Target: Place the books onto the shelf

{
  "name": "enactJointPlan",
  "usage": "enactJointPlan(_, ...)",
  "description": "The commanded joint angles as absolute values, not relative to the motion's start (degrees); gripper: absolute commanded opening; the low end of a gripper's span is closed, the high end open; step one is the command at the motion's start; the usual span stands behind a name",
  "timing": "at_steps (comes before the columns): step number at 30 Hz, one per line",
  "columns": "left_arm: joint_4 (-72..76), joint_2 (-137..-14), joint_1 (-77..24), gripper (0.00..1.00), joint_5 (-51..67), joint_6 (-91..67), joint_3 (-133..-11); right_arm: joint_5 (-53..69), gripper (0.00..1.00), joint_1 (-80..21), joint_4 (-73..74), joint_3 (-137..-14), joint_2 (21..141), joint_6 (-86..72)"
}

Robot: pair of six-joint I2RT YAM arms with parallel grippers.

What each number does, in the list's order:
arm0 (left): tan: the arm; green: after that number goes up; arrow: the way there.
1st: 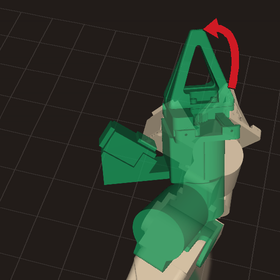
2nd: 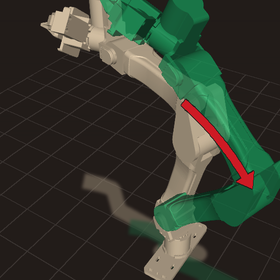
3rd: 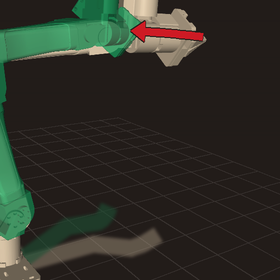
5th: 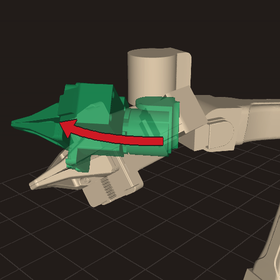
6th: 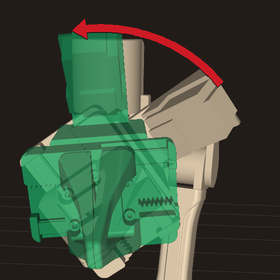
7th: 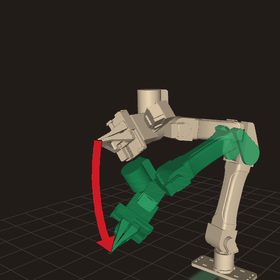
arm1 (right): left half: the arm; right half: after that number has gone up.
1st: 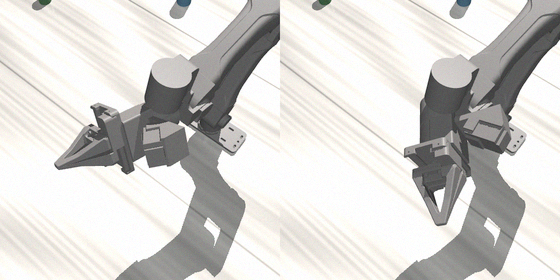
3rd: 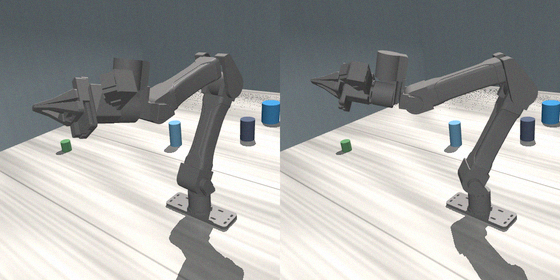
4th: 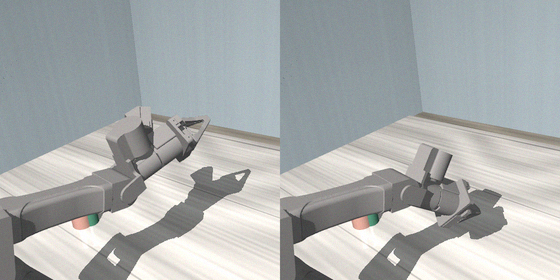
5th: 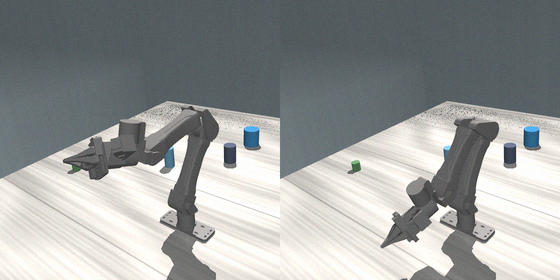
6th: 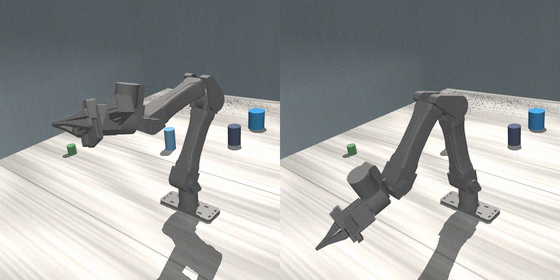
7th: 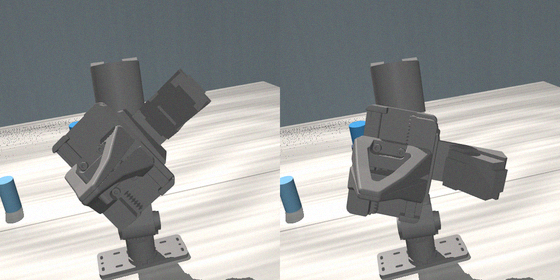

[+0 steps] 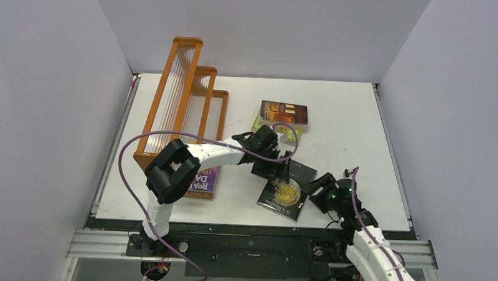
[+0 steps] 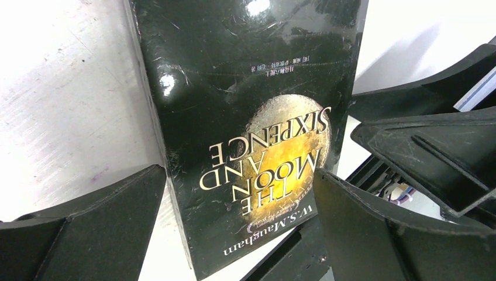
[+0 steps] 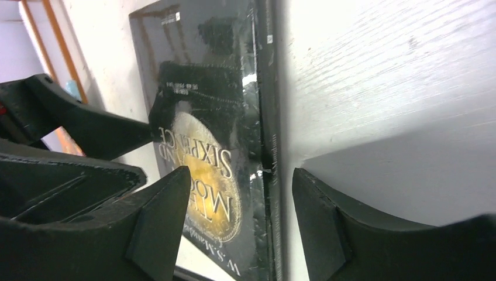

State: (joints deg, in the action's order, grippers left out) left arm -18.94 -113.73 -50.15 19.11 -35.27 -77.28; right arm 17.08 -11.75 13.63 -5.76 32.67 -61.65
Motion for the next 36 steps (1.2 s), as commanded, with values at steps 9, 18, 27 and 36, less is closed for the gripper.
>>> enactJointPlan(9, -24.7, -112.8, -48.9, 0.96, 16.8, -33.2, -81.2, 7.1, 0.61, -14.7, 20.4, -5.5, 30.7, -60.6)
enactJointPlan(18, -19.7, -115.8, -48.3, 0.96, 24.0, -35.6, -78.5, 12.6, 0.61, -20.2, -3.0, -2.6, 48.8, -64.8)
enactJointPlan(27, -17.8, -116.8, -46.4, 0.96, 27.6, -35.8, -77.9, 22.4, 0.60, -21.3, -25.5, -3.2, 60.9, -68.2)
enactJointPlan(36, -18.2, -118.3, -44.8, 0.96, 28.0, -35.2, -79.7, 29.1, 0.58, -21.5, -32.0, -6.3, 62.8, -68.4)
